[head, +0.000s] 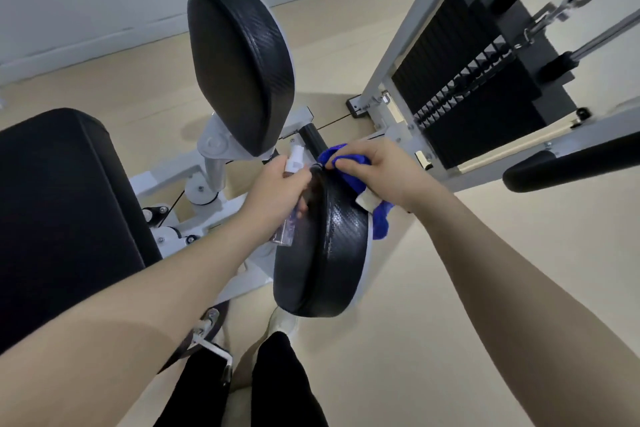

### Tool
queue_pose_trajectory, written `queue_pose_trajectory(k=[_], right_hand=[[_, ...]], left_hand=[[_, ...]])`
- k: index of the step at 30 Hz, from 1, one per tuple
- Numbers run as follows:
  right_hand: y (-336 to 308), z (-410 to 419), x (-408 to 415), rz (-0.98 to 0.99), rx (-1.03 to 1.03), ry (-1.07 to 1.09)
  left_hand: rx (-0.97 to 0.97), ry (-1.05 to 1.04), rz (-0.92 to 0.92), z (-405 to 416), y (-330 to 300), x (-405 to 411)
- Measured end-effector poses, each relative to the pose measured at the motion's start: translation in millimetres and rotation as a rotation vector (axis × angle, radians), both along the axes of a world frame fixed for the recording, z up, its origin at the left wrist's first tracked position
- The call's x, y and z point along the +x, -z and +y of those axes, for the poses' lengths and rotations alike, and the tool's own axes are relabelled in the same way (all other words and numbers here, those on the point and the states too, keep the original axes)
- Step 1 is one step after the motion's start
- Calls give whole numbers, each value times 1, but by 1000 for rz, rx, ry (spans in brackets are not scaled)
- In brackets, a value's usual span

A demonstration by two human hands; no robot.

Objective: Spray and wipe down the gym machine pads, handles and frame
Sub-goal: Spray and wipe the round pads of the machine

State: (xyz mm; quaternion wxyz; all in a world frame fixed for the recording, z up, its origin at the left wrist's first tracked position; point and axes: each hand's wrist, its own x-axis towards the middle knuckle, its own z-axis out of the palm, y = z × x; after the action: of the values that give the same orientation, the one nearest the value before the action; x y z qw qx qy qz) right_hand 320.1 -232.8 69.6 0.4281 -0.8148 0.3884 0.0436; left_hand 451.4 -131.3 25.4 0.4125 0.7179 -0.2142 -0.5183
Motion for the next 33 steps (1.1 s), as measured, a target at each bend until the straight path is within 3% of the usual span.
queue_pose_trajectory(k=[3,6,8,11,13,16,18,20,22,24,26,29,33], right_hand=[[-19,61,-33,-121,-327,-10],[3,93,-26,-141,-595,175],[11,77,-3,-75,-614,310],[11,39,25,-4,-636,254],[13,42,31,-28,-811,194],[28,103,8,-79,-1003,339],[45,146,-11,-71,-911,498],[59,162,-20,-39,-591,768],[63,151,-13,-141,-335,997],[51,133,5,-318,-349,1175],[40,120,19,-405,-441,1133],[40,120,21,-441,-501,987],[46,104,10,-413,-331,1167]], left_hand=[[-53,24,-45,0,-13,4],[-141,67,-92,4,-21,8],[-169,119,-131,11,-25,12],[-202,206,-207,22,-30,24],[-214,238,-248,29,-31,32],[-310,352,-317,39,-31,39],[-388,497,-439,43,-31,41],[-438,622,-550,45,-28,38],[-449,629,-636,47,-26,36],[-492,611,-691,46,-19,35],[-528,595,-771,46,-13,34],[-640,579,-864,49,-5,33],[-594,550,-773,47,-4,33]])
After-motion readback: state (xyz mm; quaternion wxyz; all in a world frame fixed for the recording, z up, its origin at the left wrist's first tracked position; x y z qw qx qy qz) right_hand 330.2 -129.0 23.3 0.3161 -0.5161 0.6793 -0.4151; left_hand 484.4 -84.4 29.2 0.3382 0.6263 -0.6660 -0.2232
